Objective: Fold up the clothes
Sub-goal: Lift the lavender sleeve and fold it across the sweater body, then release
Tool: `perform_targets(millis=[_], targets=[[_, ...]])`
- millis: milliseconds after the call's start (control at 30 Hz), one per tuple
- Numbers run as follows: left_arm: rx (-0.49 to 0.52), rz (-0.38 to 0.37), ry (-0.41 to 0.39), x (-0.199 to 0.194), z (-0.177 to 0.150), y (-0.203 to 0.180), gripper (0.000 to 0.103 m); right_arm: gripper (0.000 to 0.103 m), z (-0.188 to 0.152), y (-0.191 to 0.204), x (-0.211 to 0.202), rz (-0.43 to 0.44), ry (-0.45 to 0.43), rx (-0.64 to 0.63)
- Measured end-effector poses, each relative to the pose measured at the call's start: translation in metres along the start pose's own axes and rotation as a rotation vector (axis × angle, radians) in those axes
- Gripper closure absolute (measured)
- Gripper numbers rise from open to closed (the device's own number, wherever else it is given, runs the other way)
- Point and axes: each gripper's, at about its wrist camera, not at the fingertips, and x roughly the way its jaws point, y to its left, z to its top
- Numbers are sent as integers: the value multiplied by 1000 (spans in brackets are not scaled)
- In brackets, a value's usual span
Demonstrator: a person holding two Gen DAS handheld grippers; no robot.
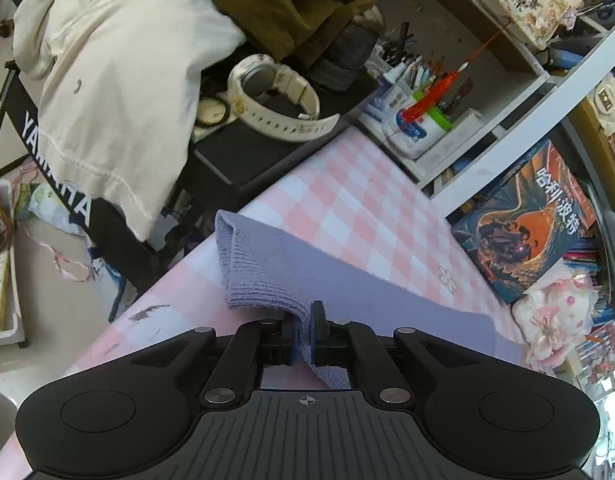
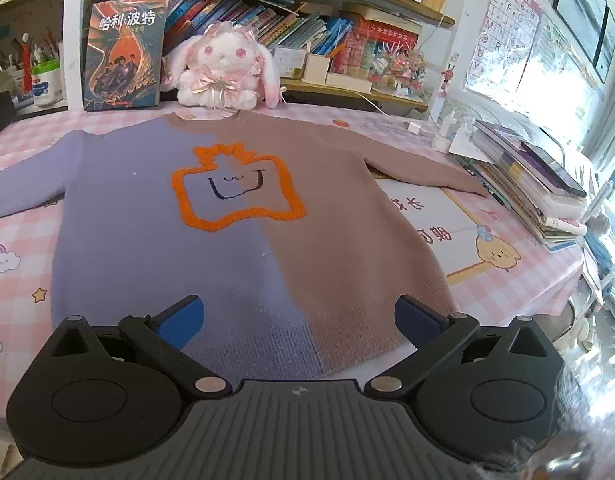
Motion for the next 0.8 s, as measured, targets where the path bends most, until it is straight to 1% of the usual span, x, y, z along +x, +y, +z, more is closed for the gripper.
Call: perform_targets(millis=[200, 333, 533, 733, 800], targets=[[97, -68, -83, -18, 3, -41, 100, 0, 3, -17, 12, 19, 1, 30], [161, -110, -119, -26, -6, -79, 100, 0, 12, -35, 30, 70, -5, 17], [227, -158, -141, -27, -37, -154, 100, 0, 26, -64, 58, 149, -13, -4], [333, -203, -145, -13, -78, -241, 100, 0, 45, -110, 89, 246, -23, -25], [372, -205, -149, -6, -93, -269, 100, 0, 47, -127, 97, 268, -22, -30]])
